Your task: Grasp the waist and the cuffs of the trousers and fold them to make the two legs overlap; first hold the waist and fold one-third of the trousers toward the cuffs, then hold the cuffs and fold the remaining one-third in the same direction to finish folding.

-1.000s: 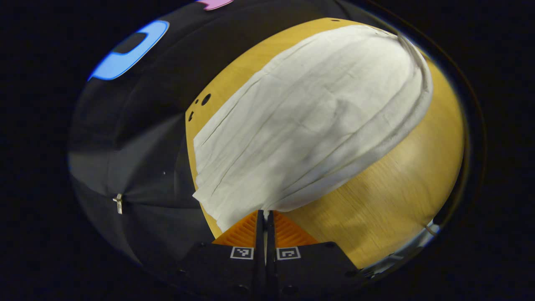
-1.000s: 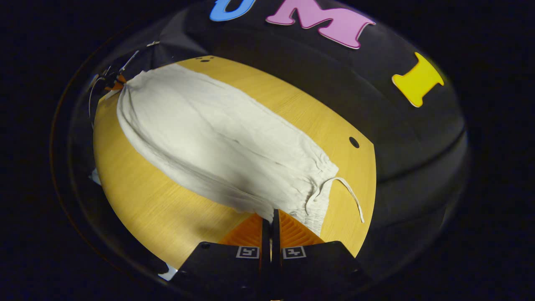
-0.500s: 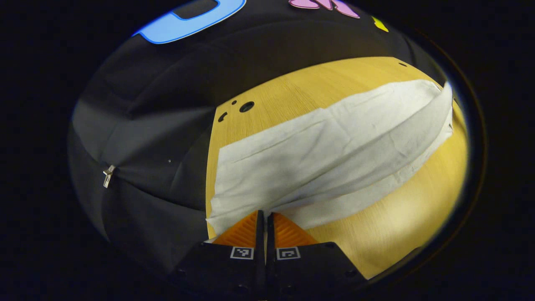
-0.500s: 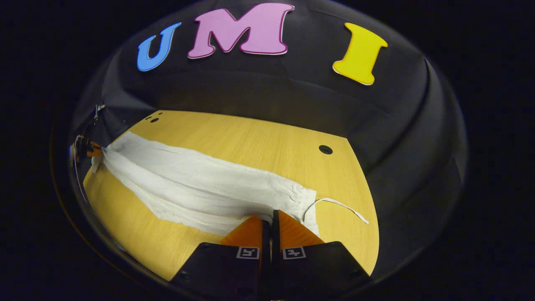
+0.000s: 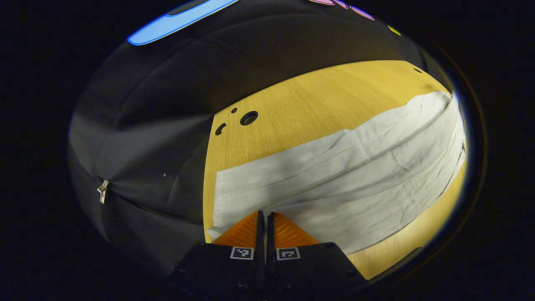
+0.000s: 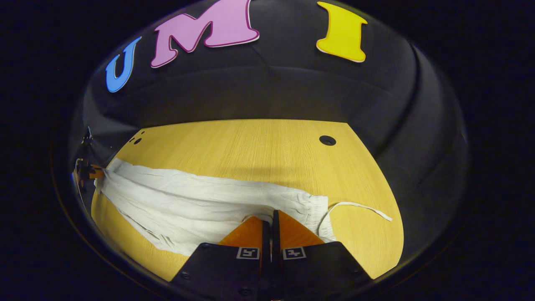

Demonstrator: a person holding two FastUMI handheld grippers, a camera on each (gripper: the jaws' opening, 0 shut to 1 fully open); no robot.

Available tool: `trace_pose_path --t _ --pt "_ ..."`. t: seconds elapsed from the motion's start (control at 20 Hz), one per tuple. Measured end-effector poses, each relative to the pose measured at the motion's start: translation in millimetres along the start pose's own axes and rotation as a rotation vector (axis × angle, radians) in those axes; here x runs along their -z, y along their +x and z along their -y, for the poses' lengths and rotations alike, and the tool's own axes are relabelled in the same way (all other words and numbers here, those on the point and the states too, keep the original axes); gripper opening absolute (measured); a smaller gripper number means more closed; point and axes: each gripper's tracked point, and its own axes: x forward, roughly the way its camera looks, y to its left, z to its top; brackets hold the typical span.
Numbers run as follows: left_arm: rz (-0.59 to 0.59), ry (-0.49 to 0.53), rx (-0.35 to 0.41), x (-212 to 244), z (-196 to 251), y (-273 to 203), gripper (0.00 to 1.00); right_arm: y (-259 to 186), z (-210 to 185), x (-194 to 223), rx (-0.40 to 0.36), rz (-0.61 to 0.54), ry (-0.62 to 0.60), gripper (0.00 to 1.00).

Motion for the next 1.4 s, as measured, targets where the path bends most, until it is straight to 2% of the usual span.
trace_pose_path --t 0.3,0.35,0.4,0.45,0.5,0.55,0.6,0.65,0.7,0.75,0.8,0.95,1.2,1.4 --pt "-0.069 0.014 0.016 -6.2 8.5 36.7 0.06 54.2 7.4 18.9 0.016 -0.094 0.029 0.05" --pt "-0.082 0.025 0.017 -4.9 10.5 41.6 0.05 61.6 9.0 25.4 0.021 -0.123 0.049 0.0" --pt "-0.09 0.037 0.003 -5.0 8.2 41.2 0.06 65.6 8.2 28.7 0.016 -0.141 0.083 0.1" --pt "-0.08 0.037 0.0 -8.2 7.9 41.4 0.06 69.3 7.6 28.8 0.008 -0.149 0.13 0.13" --pt "-0.068 0.036 -0.015 -9.3 3.9 37.3 0.08 68.8 3.6 22.1 -0.016 -0.138 0.196 0.22" --pt "-0.062 0.032 -0.029 -9.4 -1.9 36.8 0.13 67.9 2.6 14.1 -0.031 -0.122 0.253 0.27" --pt "-0.054 0.024 -0.03 -7.8 -7.4 36.4 0.31 61.9 2.1 -2.0 -0.055 -0.076 0.322 0.5" --pt "-0.048 0.012 -0.023 -6.7 -9.8 33.2 0.48 55.9 3.1 -20.1 -0.069 -0.021 0.387 0.55" --pt "-0.04 -0.002 -0.018 -5.1 -13.5 27.7 0.66 45.0 7.8 -37.2 -0.075 0.036 0.445 0.71" --pt "-0.032 -0.018 -0.004 -4.6 -14.6 22.9 0.83 34.1 14.8 -49.8 -0.069 0.074 0.49 0.78" --pt "-0.02 -0.035 0.009 -2.5 -14.9 15.8 0.95 23.3 24.8 -50.8 -0.044 0.096 0.523 0.82" --pt "0.037 -0.097 0.063 -4.2 -12.2 -7.4 0.97 -13.3 55.5 -33.0 0.067 0.108 0.65 0.82" --pt "0.073 -0.202 0.058 6.5 -22.6 -35.4 0.97 -55.1 65.2 39.1 0.224 0.103 0.779 0.82" --pt "0.082 -0.307 0.073 22.7 -24.7 -48.0 0.97 -47.8 65.8 82.2 0.262 0.059 0.845 0.82"
